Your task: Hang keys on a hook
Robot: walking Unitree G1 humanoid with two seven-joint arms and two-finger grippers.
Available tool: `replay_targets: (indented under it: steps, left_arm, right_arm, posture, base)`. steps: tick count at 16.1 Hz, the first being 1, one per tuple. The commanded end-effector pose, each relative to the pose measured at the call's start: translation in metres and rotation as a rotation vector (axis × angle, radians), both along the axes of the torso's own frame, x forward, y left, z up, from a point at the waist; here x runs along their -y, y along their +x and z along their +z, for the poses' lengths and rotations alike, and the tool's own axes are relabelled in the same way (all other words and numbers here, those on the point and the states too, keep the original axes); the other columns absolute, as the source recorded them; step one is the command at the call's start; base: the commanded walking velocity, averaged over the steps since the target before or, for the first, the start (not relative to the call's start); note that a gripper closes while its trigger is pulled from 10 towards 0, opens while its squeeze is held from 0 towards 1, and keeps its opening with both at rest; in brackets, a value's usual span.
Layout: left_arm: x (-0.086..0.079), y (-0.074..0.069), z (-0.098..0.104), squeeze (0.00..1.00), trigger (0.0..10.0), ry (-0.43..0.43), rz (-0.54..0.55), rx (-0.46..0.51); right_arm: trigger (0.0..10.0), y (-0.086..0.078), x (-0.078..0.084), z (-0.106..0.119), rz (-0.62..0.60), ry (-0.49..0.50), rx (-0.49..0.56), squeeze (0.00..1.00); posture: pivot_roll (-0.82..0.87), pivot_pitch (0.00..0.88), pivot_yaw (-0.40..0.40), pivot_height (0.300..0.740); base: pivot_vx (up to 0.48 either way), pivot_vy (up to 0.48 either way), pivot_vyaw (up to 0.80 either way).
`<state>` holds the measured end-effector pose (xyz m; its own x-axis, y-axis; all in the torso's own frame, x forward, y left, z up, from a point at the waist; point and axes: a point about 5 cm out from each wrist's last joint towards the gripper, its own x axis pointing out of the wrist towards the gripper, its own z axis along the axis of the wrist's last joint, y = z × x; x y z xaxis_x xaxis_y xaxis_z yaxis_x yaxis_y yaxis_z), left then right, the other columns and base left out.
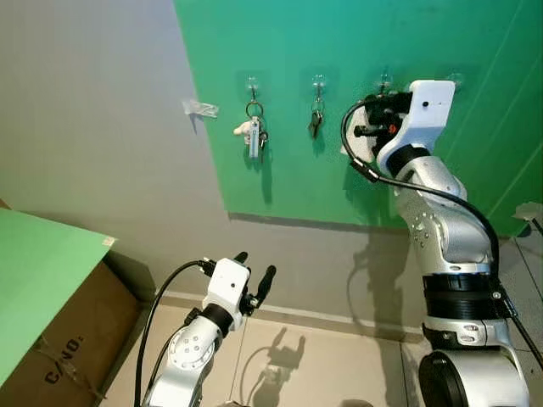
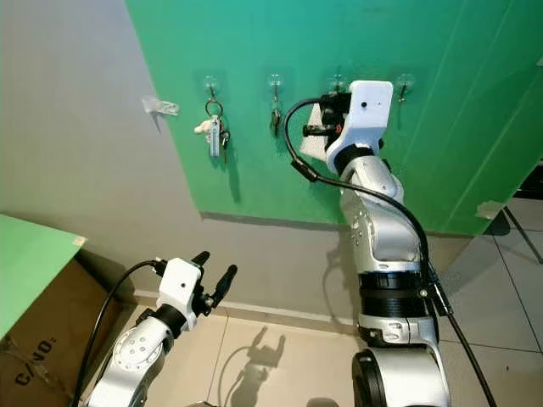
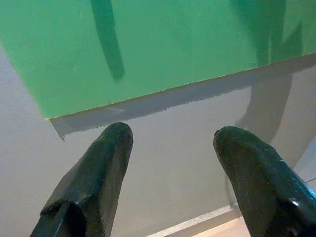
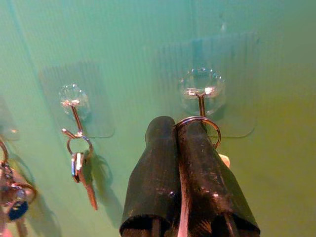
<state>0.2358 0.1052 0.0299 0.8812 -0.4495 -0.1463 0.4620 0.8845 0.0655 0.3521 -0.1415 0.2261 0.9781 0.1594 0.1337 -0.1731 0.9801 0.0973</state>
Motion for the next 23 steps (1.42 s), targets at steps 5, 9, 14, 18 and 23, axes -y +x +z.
replay_targets:
  steps: [5, 9, 14, 18, 23]
  left_arm:
    - [0.000, 0.001, -0.001, 0.00, 10.0, 0.011, -0.006, -0.006]
    - [0.001, 0.000, -0.002, 0.00, 10.0, 0.009, -0.006, -0.012]
    - [0.001, 0.000, -0.002, 0.00, 10.0, 0.009, -0.007, -0.014]
    - [0.001, 0.000, -0.002, 0.00, 10.0, 0.010, -0.006, -0.013]
    - [-0.011, 0.026, 0.004, 0.00, 10.0, 0.113, 0.010, -0.047]
  right_arm:
    - [10.0, -0.002, -0.009, -0.001, 0.090, -0.006, -0.037, 0.00]
    - [10.0, -0.004, -0.013, -0.007, 0.157, 0.144, -0.139, 0.00]
    - [10.0, -0.004, -0.006, -0.003, 0.092, -0.088, -0.047, 0.00]
    - [10.0, -0.012, -0.009, -0.011, 0.066, -0.159, -0.031, 0.00]
    - [10.0, -0.031, 0.016, -0.030, 0.272, -0.123, -0.142, 0.00]
  posture:
    - [-0.23, 0.000, 0.094, 0.740]
    - [-0.23, 0.000, 0.094, 0.740]
    - [-0.23, 0.000, 0.095, 0.740]
    - [-0.23, 0.000, 0.094, 0.740]
    - [-0.24, 0.000, 0.101, 0.740]
  base:
    - [0.000, 0.000, 0.00]
    - [0.000, 0.000, 0.00]
    - [0.000, 0.000, 0.00]
    - [0.000, 0.000, 0.00]
    - [0.000, 0.000, 0.00]
